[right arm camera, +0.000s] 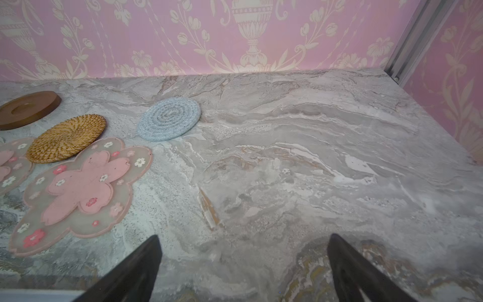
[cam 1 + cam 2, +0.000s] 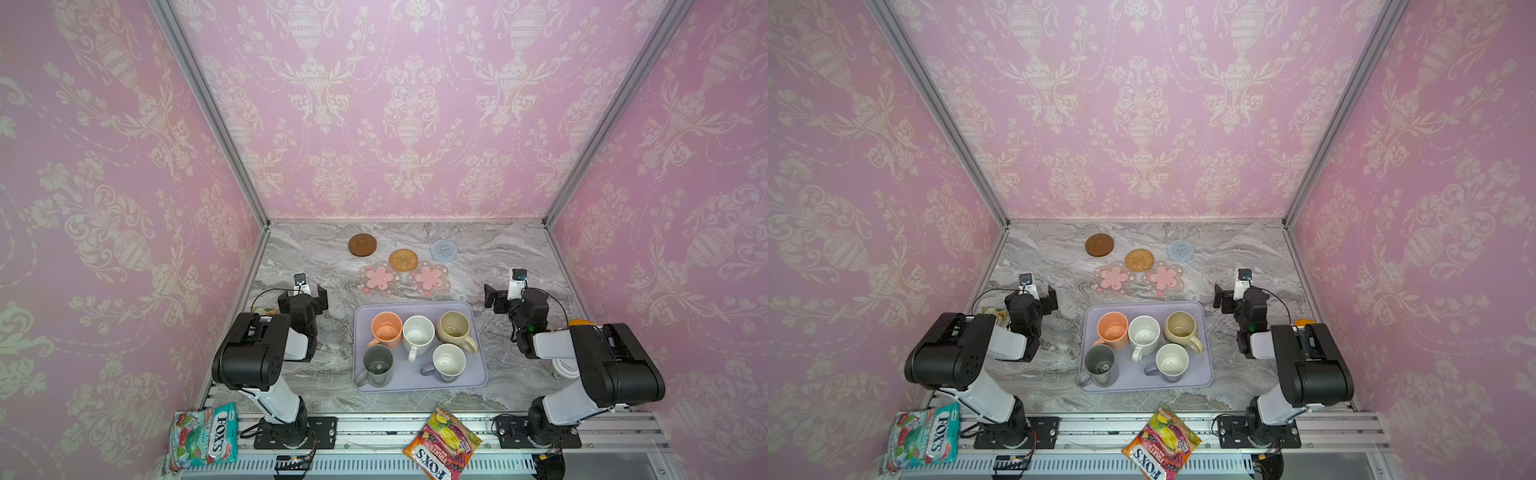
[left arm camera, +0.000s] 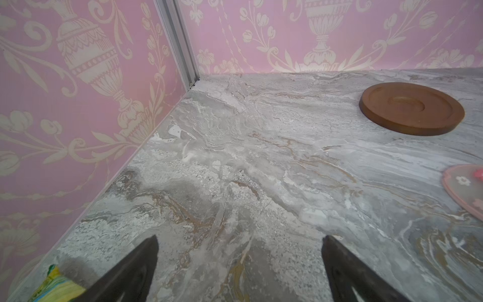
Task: Place cups on coasters
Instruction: Move the coaster to the top-center of the table.
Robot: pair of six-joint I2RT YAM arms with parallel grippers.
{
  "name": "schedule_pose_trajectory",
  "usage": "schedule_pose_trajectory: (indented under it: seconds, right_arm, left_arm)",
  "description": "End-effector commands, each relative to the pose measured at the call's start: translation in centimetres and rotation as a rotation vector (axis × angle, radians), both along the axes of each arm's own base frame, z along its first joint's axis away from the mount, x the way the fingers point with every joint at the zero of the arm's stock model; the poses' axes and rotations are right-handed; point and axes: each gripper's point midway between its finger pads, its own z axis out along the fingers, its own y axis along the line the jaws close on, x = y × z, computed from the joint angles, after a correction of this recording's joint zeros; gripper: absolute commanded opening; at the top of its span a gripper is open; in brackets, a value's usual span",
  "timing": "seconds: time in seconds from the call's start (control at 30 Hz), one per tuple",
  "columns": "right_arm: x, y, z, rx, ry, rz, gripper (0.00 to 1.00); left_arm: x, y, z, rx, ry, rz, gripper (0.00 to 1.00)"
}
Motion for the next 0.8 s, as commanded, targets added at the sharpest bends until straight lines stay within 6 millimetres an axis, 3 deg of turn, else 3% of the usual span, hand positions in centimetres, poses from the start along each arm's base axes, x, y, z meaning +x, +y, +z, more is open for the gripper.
schedule_pose_trajectory:
  seconds: [0.0, 0.77]
  right_arm:
    - [0.47, 0.02, 0.58, -0.006, -0.015, 0.007, 1.00]
    - [0.51, -0.01, 0.57, -0.005, -0.013, 0.005, 1.00]
  left_arm:
    - [0.36, -0.04, 0.63, -0.024, -0.019, -0.006, 0.99]
    - [0.38, -0.13, 0.62, -0.026, -0.018, -0.012, 0.99]
